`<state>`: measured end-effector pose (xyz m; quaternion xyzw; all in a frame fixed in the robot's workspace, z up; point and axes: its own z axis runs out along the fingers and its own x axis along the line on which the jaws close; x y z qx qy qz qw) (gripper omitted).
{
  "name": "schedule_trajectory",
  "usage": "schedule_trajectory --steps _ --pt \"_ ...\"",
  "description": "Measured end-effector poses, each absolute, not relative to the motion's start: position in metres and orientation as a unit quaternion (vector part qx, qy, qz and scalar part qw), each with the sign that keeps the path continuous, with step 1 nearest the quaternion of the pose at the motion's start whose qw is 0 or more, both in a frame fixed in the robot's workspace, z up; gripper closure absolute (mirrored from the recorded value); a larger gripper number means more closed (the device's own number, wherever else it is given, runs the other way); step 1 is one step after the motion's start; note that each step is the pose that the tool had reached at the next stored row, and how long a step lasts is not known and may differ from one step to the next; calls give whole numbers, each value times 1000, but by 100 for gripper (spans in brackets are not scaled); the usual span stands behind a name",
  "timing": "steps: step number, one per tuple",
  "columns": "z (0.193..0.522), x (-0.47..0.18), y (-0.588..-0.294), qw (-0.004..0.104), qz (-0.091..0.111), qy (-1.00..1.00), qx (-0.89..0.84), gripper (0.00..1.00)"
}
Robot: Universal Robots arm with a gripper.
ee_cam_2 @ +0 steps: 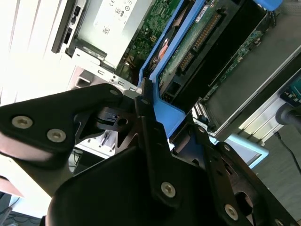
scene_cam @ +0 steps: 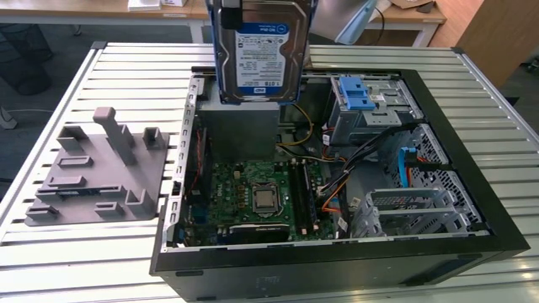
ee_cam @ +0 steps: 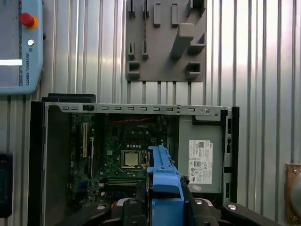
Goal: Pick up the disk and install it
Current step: 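Pick up the disk, then insert the disk into the insertion slot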
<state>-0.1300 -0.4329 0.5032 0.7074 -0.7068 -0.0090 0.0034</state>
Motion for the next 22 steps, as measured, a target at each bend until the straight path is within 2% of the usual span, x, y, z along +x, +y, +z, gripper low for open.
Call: schedule_trajectory --steps 15,22 --pt "503 -129 -433 4 -9 -707 707 64" --pt "503 -129 -451 3 -9 -707 707 64"
